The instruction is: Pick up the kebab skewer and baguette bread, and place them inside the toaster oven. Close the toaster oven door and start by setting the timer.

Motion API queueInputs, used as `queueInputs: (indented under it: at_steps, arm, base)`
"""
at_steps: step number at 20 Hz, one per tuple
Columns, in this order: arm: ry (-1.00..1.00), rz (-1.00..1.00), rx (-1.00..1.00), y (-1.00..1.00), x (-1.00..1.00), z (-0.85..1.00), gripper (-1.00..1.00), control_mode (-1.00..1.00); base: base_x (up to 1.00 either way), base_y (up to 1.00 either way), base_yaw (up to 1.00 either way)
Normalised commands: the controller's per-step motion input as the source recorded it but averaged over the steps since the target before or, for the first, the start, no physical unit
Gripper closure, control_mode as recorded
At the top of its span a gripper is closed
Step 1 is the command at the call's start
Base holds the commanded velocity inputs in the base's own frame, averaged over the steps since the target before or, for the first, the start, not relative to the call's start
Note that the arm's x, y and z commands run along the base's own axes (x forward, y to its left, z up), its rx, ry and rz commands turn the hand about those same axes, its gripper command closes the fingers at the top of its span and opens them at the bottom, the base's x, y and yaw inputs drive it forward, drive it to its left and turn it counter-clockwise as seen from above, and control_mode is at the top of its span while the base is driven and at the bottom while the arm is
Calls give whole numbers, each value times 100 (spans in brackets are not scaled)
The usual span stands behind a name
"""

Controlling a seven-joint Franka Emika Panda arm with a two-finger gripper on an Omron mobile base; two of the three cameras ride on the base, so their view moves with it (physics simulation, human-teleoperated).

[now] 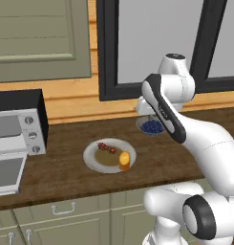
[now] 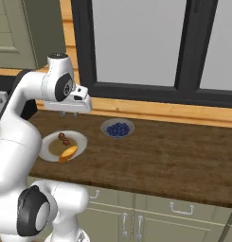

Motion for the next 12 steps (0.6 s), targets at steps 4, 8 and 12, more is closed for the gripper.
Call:
queueInputs:
  at_steps: [4,8,12]
  arm:
    - [0,0,0,0,0,0,-100,100]
    - [0,0,0,0,0,0,-100,100]
    - [0,0,0,0,0,0,-100,100]
  base:
    - [0,0,0]
    - [0,0,0]
    - [-26,0,0]
